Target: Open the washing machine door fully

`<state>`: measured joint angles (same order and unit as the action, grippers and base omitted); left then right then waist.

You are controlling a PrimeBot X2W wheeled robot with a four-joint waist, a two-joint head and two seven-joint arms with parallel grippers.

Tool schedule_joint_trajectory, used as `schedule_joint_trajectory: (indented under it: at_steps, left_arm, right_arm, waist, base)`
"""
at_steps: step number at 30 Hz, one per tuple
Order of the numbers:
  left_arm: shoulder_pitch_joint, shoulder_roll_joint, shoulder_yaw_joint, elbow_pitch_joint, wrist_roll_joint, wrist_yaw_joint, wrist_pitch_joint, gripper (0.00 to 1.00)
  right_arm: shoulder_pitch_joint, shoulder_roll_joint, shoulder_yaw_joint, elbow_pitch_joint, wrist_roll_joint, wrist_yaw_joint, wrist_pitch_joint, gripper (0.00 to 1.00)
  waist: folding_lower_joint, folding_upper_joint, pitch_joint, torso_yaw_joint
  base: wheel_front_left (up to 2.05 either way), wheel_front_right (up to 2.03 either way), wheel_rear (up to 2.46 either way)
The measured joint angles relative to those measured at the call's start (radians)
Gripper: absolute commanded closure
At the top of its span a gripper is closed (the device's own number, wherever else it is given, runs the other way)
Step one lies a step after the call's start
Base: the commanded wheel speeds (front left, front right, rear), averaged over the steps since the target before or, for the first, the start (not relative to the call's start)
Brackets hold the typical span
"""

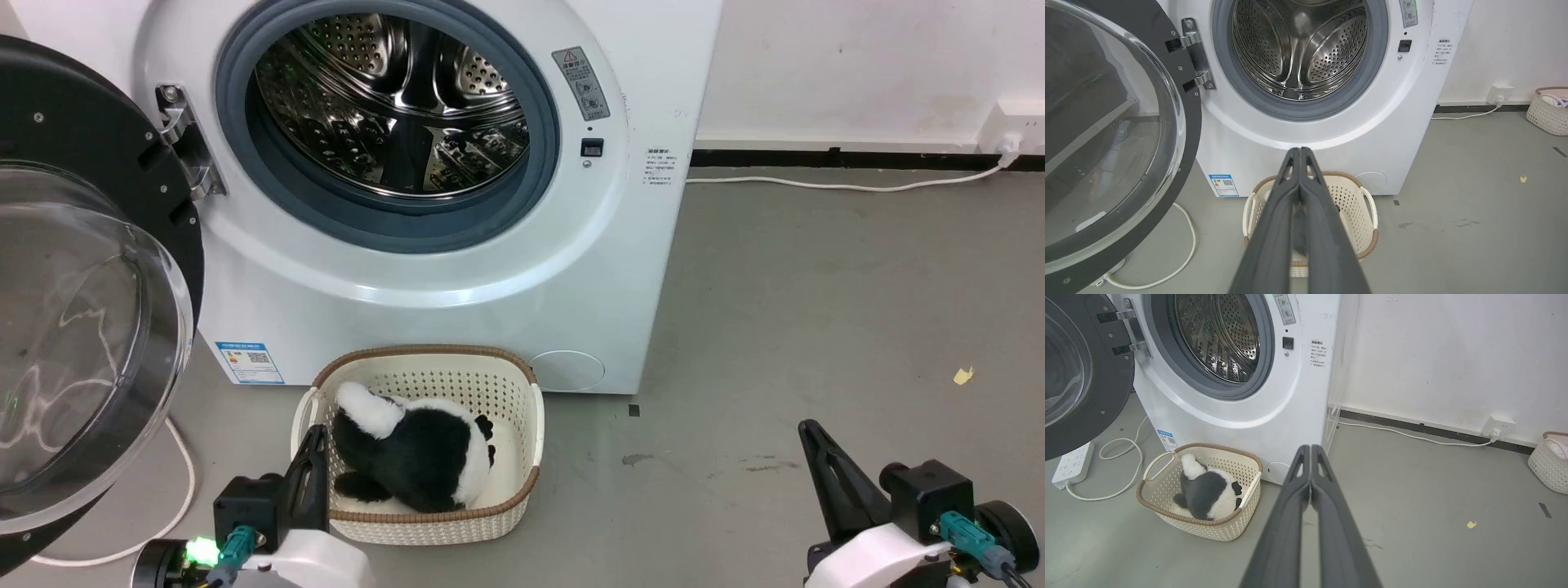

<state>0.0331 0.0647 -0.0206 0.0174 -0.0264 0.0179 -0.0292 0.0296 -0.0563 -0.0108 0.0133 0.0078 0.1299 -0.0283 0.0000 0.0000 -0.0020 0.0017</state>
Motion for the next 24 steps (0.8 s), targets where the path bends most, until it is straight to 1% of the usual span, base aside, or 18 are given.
schedule_joint_trajectory:
  at_steps: [10, 24]
  left_arm:
    - [-0.014, -0.012, 0.01, -0.01, 0.015, -0.012, 0.021, 1.0]
    - [-0.017, -0.015, 0.021, -0.014, 0.017, -0.014, 0.029, 1.0]
  right_arm:
    - [-0.005, 0.0, 0.007, -0.006, 0.0, 0.0, 0.019, 1.0]
    - [-0.018, 0.001, 0.011, -0.01, 0.0, 0.0, 0.027, 1.0]
  waist:
    - [0.0, 0.0, 0.002, -0.001]
    - [0.0, 0.0, 0.002, -0.002]
  base:
    - [0.0, 0.0, 0.0]
    - [0.0, 0.0, 0.0]
